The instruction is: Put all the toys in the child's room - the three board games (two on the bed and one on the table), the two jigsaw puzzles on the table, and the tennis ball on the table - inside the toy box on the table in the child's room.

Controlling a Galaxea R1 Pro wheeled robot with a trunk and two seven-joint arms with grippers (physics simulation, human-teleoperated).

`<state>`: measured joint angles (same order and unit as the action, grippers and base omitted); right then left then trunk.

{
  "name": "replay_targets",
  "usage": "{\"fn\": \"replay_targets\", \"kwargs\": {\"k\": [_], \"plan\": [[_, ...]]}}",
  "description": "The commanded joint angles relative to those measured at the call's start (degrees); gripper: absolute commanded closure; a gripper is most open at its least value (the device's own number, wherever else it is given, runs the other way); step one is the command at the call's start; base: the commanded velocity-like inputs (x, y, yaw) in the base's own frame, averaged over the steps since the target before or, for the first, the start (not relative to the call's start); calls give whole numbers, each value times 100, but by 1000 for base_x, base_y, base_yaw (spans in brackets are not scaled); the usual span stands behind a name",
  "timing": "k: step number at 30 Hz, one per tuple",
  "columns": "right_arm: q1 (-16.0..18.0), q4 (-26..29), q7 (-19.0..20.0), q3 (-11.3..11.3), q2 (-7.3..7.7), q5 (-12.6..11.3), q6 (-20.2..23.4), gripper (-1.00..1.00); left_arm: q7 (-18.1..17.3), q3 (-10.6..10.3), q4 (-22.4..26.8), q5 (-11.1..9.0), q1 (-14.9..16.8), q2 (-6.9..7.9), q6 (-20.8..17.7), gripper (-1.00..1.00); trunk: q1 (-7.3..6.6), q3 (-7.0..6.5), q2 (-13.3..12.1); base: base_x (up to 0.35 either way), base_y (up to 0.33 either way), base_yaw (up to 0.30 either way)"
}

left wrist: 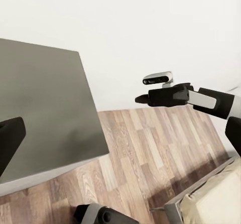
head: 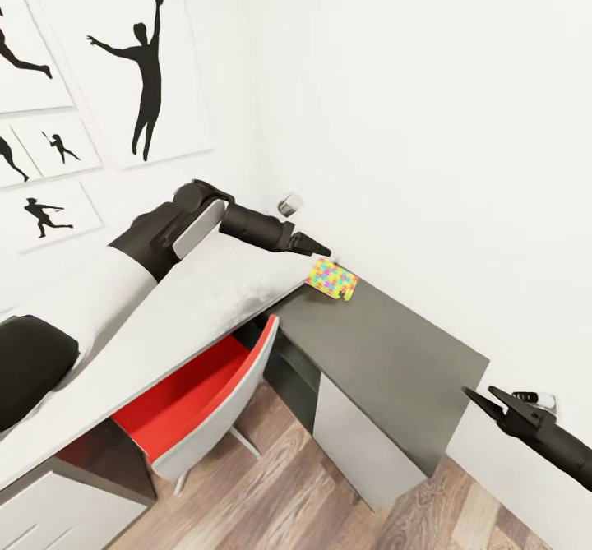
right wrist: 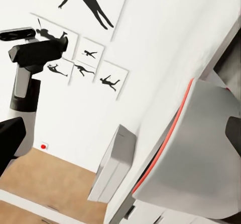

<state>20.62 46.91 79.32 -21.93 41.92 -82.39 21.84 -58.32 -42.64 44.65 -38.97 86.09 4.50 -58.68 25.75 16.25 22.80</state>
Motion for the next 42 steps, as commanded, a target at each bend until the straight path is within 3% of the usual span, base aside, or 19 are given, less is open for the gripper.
{"fn": "replay_targets", "kwargs": {"k": [1, 10, 31, 42], "plan": [[13, -15, 19, -40, 8, -61, 43, -100, -13, -17, 1, -14, 8, 8, -21, -100, 4, 8, 12, 0, 0, -85], [13, -91, 35, -40, 7, -75, -251, -100, -13, -16, 1, -14, -84, 15, -6, -100, 4, 0, 12, 0, 0, -22], [13, -174, 30, -37, -17, -83, -265, -100, -21, -16, 0, -6, -115, 17, -3, -100, 4, -2, 12, 0, 0, -3], [13, -174, 39, -37, -16, -85, -261, -100, -21, -18, 1, -5, -119, 19, -3, -100, 4, -53, 12, 0, 0, -123]]}}
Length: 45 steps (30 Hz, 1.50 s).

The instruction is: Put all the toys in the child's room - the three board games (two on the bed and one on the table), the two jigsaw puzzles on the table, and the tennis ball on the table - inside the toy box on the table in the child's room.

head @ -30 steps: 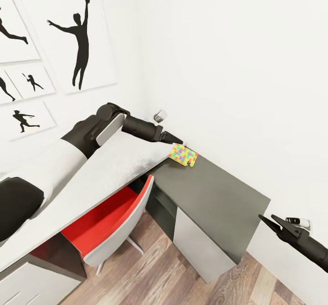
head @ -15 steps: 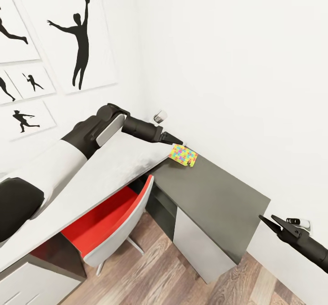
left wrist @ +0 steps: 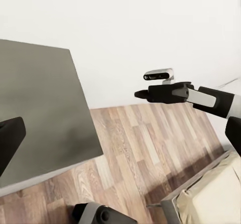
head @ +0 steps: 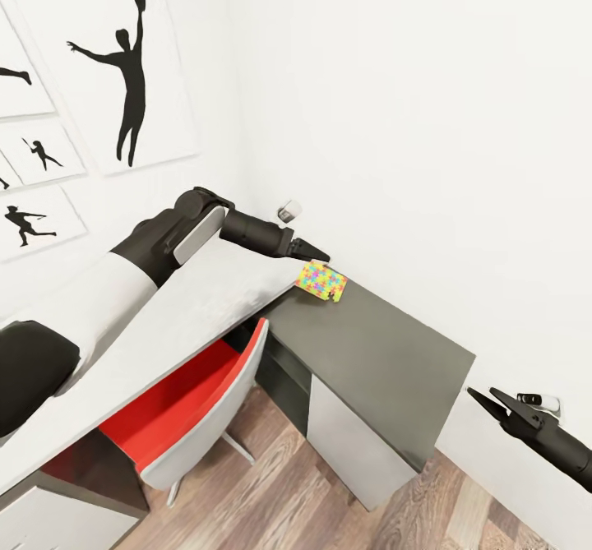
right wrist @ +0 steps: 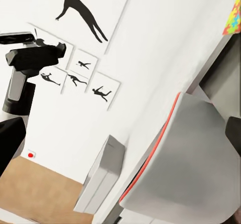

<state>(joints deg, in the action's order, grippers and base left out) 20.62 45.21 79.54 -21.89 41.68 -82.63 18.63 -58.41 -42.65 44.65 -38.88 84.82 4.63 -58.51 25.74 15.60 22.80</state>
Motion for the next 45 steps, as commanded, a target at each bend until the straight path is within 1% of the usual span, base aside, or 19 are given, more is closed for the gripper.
{"fn": "replay_targets", "kwargs": {"k": [1, 9, 22, 34, 42, 43, 45], "plan": [[13, -3, 18, -41, 8, -60, 59, -100, -12, -17, 1, -14, 8, 10, -20, -100, 4, 5, 12, 0, 0, -181], [13, 0, 24, -43, 8, -60, 48, -100, -17, -18, 1, -18, 8, 69, -20, -100, 4, -60, 12, 0, 0, -104], [13, 6, 41, -43, 10, -52, 38, -100, -29, -16, 3, -18, 8, 81, -20, -100, 4, -182, 12, 0, 0, -8], [13, 6, 41, -43, 12, -51, 42, -100, -30, -22, 2, -18, 4, 163, -20, -100, 4, -297, 12, 0, 0, 0], [13, -2, 38, -35, 15, -46, 44, -100, -28, -17, 6, -10, -102, 207, -20, -100, 4, -373, 12, 0, 0, 0], [13, -2, 37, -35, 15, -45, 44, -100, -30, -16, 7, -9, -118, 219, -20, -100, 4, -383, 12, 0, 0, 0], [13, -3, 35, -35, 15, -44, 41, -100, -42, -19, 8, -16, -185, 302, -20, -100, 4, -402, 12, 0, 0, 0]]}}
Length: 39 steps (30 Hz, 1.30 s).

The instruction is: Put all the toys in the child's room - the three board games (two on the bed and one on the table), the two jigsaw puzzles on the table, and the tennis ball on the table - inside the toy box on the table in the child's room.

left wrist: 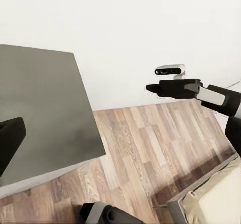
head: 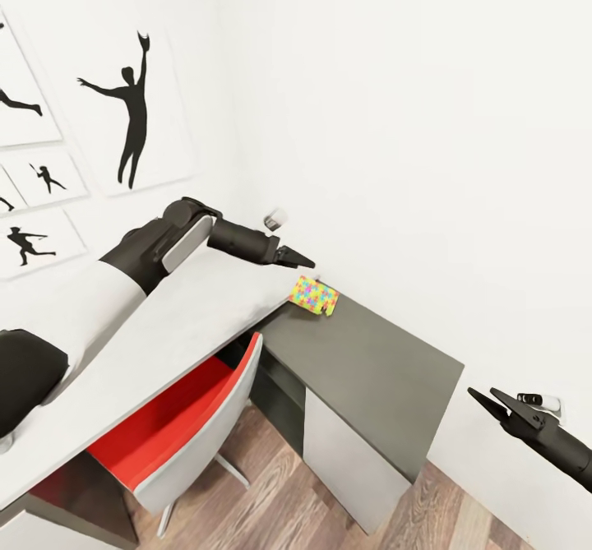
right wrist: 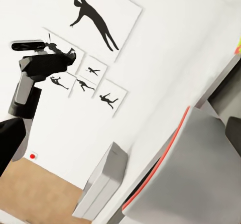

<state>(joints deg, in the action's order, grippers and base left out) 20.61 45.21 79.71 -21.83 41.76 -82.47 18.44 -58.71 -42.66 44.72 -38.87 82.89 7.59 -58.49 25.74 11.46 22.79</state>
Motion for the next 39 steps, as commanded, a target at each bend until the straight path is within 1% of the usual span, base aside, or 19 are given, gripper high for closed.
{"fn": "replay_targets", "kwargs": {"k": [1, 5, 6, 8, 9, 10, 12, 14, 15, 16, 19, 22, 26, 29, 32, 35, 37, 38, 39], "plan": [[13, -3, 13, -40, 5, -56, 58, -100, -22, -17, 7, -26, -41, 86, -23, -100, 4, 2, 13, 0, 0, 0], [13, -4, -3, -40, 2, -52, 56, -100, -49, -15, 17, -42, -143, 297, -30, -100, 4, -36, 13, 0, 0, 0], [13, -4, -11, -40, 1, -51, 49, -100, -66, -13, 24, -53, -192, 436, -34, -100, 4, -45, 13, 0, 0, 12], [13, -4, -17, -40, 3, -51, 30, -100, -77, -5, 32, -63, -242, 590, -36, -100, 4, -64, 13, 0, 0, 26], [13, -4, -17, -40, 5, -50, -3, -100, -96, 27, 37, -83, -293, 749, -37, -100, 4, -74, 13, 0, 0, 44], [13, -7, -17, -40, 6, -50, -40, -100, -140, 104, 40, -123, -347, 902, -38, -100, 4, -83, 13, 0, 0, 53], [13, -9, -17, -40, 10, -48, -71, -100, -225, 223, 44, -175, -411, 1045, -39, -100, 4, -103, 13, 0, 0, 58], [13, -65, -17, -40, 19, -49, -106, -100, -487, 537, 58, -268, -571, 1247, -33, -100, 4, -122, 13, 0, 0, 64], [13, -93, -15, -40, 20, -51, -111, -100, -557, 618, 63, -279, -610, 1278, -29, -100, 4, -131, 13, 0, 0, 67], [13, -164, -13, -38, 22, -53, -118, -100, -683, 763, 69, -290, -691, 1325, -22, -100, 4, -141, 13, 0, 0, 68], [13, -296, -6, -35, 35, -61, -125, -100, -837, 951, 76, -297, -861, 1412, -3, -100, 4, -169, 13, 0, 0, 69], [13, -351, -2, -33, 44, -61, -127, -100, -892, 1020, 81, -298, -1000, 1496, 15, -100, 4, -198, 13, 0, 0, 70], [13, -389, -13, -37, 43, -62, -141, -100, -947, 1079, 86, -321, -1292, 1669, 117, -100, 4, -236, 13, 0, 0, 70], [13, -395, -22, -39, 38, -60, -180, -100, -969, 1093, 87, -339, -1502, 1754, 246, -100, 4, -265, 13, 0, 0, 71], [13, -397, -28, -40, 36, -55, -207, -100, -998, 1097, 88, -348, -1661, 1788, 327, -100, 4, -293, 13, 0, 0, 71], [13, -401, -34, -40, 36, -49, -226, -100, -1213, 1117, 89, -355, -1867, 1813, 406, -100, 4, -320, 13, 0, 0, 71], [13, -400, -38, -40, 34, -46, -235, -100, -1545, 1162, 89, -349, -2024, 1822, 501, -100, 4, -336, 13, 0, 0, 71], [13, -400, -40, -40, 29, -44, -242, -100, -1812, 1196, 87, -341, -2147, 1830, 594, -100, 4, -344, 13, 0, 0, 71], [13, -400, -41, -40, 27, -44, -249, -100, -1949, 1213, 84, -336, -2217, 1843, 648, -100, 4, -352, 13, 0, 0, 71]]}}
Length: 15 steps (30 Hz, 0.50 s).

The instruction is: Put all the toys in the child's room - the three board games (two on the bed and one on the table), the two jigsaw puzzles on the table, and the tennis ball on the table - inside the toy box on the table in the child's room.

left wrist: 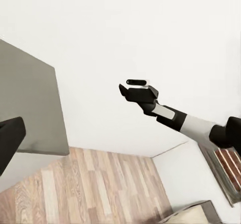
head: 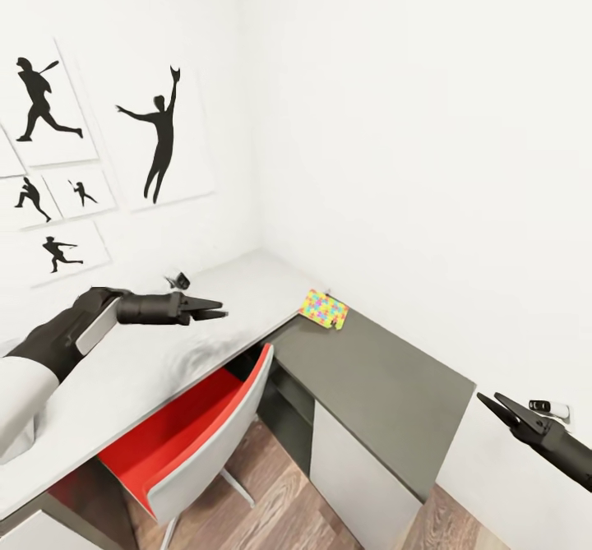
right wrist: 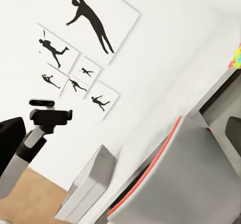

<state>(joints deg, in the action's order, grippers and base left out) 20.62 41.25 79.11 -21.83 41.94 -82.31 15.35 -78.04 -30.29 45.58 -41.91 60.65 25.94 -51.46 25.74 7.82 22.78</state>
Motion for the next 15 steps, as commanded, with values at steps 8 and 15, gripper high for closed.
{"fn": "replay_targets", "kwargs": {"k": [8, 15], "plan": [[12, -1, 11, -58, -7, -65, -48, -100, -778, 104, -30, -26, -642, 288, 423, -100, 4, -42, 13, 0, 0, 70], [12, 13, -87, -80, -17, -50, -82, -100, -896, 569, -75, -20, -960, 520, 503, -100, 4, -82, 13, 0, 0, 60]]}}
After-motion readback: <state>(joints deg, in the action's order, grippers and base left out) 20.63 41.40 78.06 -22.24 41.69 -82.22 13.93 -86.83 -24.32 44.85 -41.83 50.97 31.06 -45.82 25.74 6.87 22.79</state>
